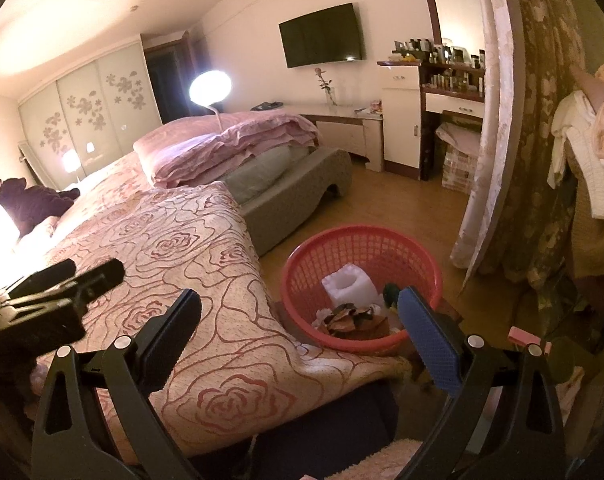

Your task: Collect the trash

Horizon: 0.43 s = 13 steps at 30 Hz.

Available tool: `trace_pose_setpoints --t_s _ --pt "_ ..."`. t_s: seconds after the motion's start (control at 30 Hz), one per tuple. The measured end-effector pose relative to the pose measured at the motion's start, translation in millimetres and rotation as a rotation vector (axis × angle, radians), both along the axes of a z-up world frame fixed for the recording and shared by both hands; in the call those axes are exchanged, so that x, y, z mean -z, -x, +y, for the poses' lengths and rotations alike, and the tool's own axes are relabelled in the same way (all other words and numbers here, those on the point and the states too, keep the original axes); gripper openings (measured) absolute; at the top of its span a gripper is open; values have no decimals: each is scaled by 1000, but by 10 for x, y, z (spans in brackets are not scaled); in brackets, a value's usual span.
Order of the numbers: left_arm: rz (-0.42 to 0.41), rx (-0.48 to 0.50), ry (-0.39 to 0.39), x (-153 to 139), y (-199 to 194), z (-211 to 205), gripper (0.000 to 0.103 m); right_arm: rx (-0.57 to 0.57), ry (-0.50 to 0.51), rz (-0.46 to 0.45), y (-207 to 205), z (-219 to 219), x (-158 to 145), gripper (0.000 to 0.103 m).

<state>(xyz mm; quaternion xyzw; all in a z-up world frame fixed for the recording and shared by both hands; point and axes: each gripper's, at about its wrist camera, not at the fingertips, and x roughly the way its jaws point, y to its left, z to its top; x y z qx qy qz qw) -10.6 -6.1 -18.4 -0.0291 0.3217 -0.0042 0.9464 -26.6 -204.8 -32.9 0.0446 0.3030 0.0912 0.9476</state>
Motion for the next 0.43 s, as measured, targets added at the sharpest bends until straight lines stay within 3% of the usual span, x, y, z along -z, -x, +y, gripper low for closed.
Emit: trace_pose_setpoints --t_s 0.3,0.43 --pt "28 -64 -7 -14 43 232 95 -51 21 18 83 194 104 96" --pt "40 -151 -23 21 142 530 95 -210 57 9 200 640 277 96"
